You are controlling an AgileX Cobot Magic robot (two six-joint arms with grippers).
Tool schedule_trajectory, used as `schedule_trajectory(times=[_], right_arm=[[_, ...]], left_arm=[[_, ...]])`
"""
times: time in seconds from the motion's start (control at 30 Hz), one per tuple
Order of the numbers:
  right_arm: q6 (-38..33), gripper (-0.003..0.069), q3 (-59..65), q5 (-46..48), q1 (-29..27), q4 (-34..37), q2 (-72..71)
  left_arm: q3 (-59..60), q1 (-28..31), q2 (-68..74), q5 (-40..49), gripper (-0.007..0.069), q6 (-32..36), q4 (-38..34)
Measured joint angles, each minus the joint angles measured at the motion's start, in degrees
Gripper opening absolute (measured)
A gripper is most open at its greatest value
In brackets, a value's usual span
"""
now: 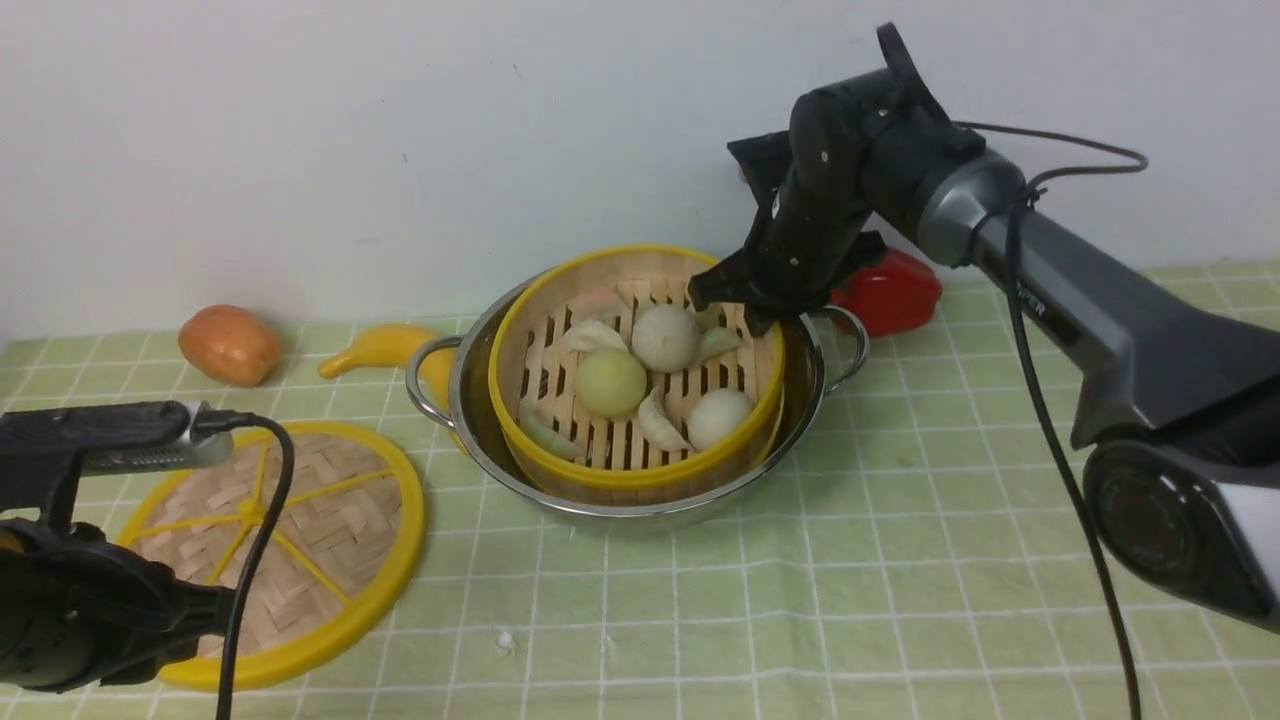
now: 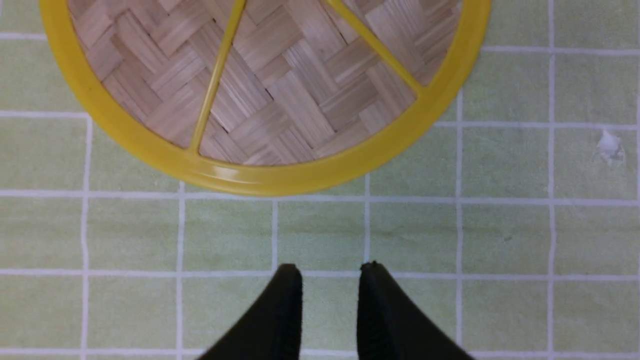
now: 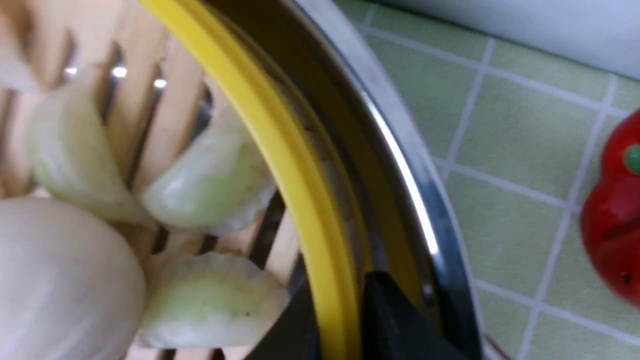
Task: Place the steamer in the pot on the green tablecloth, and put the lid on the steamer.
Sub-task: 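Place the bamboo steamer basket of food into the steel pot with the right gripper, then grasp the bamboo steamer lid lying on the table by its centre knob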
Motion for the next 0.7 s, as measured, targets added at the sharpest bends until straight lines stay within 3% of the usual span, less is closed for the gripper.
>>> schedule_trajectory(times=[0.2,0.23,0.4,0.7], right_arm=[[0.1,0.033,-0.4,-0.7,-0.1,2.3,0.0],[0.0,0.0399,-0.4,-0.9,-0.1,2.6,-0.3],[-1.0,0.0528,-0.4,-1.0,-0.5,0.9,-4.0],[-2.6,0.0569,4.4,-1.7,-6.4,1.1,-18.1]], left_arm=[[-0.2,0.0,0.0,-3.0,0.021,0.2,-0.1],[-0.9,0.0,0.0,-3.7,0.0234,0.2,-0.1],[-5.3,0.0,2.0,-4.0,0.0299,0.2,-0.3],[-16.4,0.0,15.1,-4.0,0.0314,0.2,-0.4]])
